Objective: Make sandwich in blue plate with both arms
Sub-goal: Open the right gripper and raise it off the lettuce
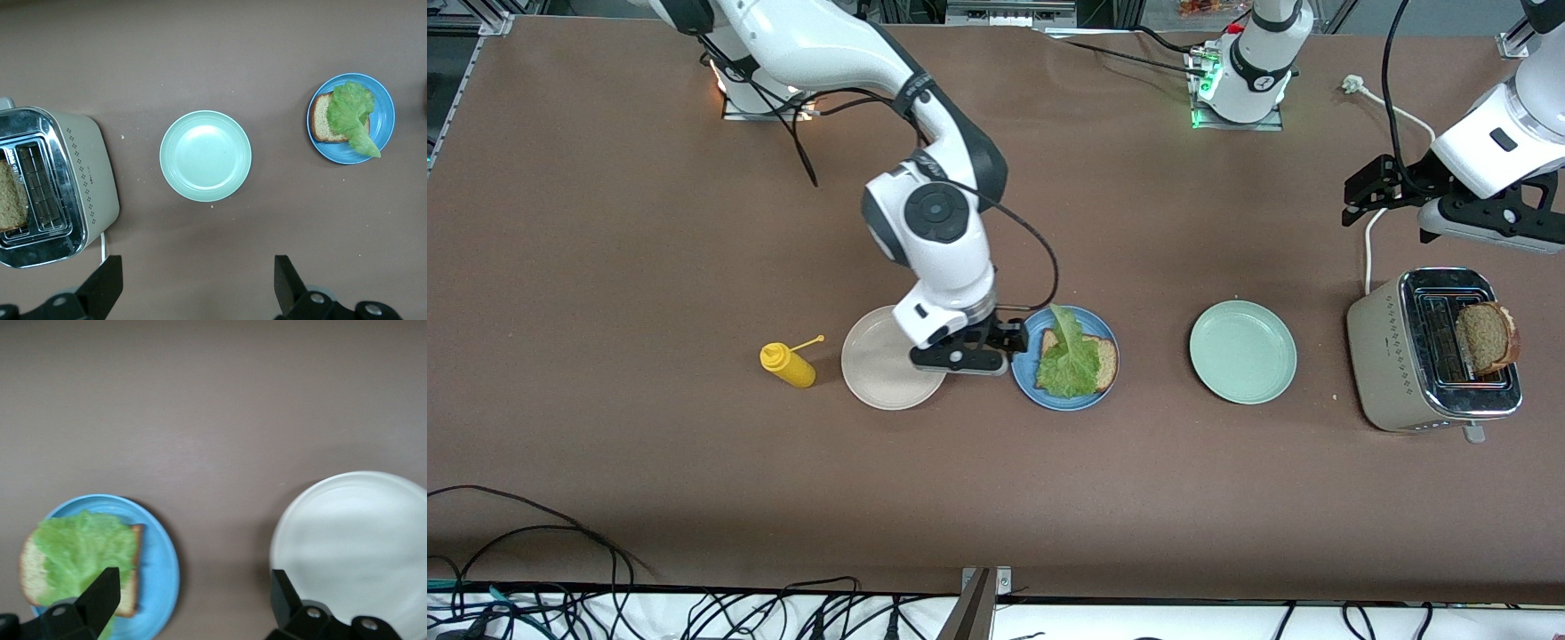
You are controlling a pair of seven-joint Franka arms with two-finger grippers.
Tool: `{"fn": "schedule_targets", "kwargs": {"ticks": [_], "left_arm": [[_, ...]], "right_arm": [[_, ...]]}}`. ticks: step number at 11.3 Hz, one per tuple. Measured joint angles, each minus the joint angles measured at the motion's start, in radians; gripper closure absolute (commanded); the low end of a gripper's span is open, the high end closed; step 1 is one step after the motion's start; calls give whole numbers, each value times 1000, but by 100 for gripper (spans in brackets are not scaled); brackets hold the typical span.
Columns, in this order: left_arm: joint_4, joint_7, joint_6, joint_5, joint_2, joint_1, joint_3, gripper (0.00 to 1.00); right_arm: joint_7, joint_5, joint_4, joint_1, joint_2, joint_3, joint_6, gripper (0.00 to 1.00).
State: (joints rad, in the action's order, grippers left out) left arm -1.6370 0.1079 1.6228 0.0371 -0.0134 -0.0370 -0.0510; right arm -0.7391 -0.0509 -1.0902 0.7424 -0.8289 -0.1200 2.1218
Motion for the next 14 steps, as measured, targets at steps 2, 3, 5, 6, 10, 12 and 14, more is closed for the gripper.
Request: {"fn": "schedule_targets", "kwargs": {"ticks": [2,3,5,6,10,12,14], "left_arm": [[0,0,0,0,0,0,0,0],[0,0,0,0,0,0,0,0],[0,0,0,0,0,0,-1,0],[0,0,0,0,0,0,-1,0],[0,0,-5,0,0,0,0,0],[0,0,-5,0,0,0,0,0],[0,0,-6,0,0,0,1,0]], "right_arm": [[147,-2,-73,-51,78,0,-52,0],[224,-3,-113,-87,120,10,-69,0],[367,-4,-191,-182,203,55,-113,0],[429,-4,-214,-227,237,76,-144,0],[734,-5,-241,-422,315,149,-266,0],[853,-5,-243,-501,335,181,-304,0],[956,-5,-246,-543,356,187,-331,0]]}}
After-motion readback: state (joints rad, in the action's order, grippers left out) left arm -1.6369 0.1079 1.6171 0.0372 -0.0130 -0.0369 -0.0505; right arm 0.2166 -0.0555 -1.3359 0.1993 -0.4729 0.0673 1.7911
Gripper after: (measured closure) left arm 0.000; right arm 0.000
